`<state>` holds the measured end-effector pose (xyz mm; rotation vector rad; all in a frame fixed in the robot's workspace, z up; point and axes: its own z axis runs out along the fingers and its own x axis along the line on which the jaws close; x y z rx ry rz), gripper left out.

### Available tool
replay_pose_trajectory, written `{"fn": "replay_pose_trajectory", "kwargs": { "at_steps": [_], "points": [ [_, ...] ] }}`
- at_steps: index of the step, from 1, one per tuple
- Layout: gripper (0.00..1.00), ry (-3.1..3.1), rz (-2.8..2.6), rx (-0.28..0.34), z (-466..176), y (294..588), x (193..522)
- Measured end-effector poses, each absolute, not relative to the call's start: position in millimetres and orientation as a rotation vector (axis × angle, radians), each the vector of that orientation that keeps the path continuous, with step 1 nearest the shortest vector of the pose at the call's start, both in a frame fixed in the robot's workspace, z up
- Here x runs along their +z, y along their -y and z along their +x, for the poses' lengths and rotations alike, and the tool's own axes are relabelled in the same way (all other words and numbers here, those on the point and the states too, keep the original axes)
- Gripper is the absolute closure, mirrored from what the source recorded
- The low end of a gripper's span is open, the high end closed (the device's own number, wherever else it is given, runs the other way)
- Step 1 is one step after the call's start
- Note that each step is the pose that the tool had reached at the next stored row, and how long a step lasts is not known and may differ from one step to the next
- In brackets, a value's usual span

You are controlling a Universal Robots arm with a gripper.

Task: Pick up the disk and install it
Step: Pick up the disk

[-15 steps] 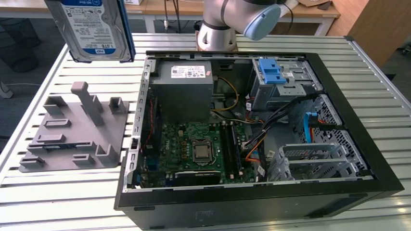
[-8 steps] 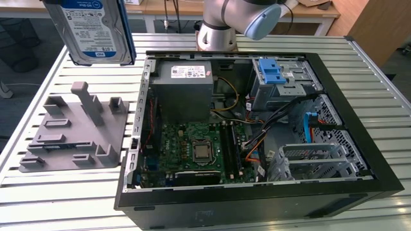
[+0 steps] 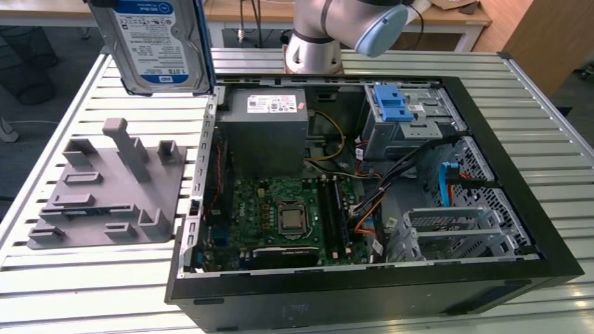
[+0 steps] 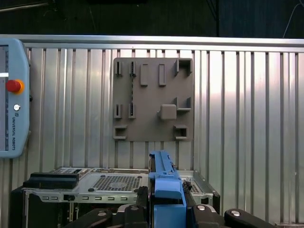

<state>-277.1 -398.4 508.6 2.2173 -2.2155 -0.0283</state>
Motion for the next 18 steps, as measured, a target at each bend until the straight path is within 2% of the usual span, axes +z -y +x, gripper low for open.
{"fn": "replay_pose_trajectory", "kwargs": {
  "at_steps": [18],
  "points": [
    [0.64,2.216,2.217,-0.028,-267.3,398.4,508.6]
  ]
}}
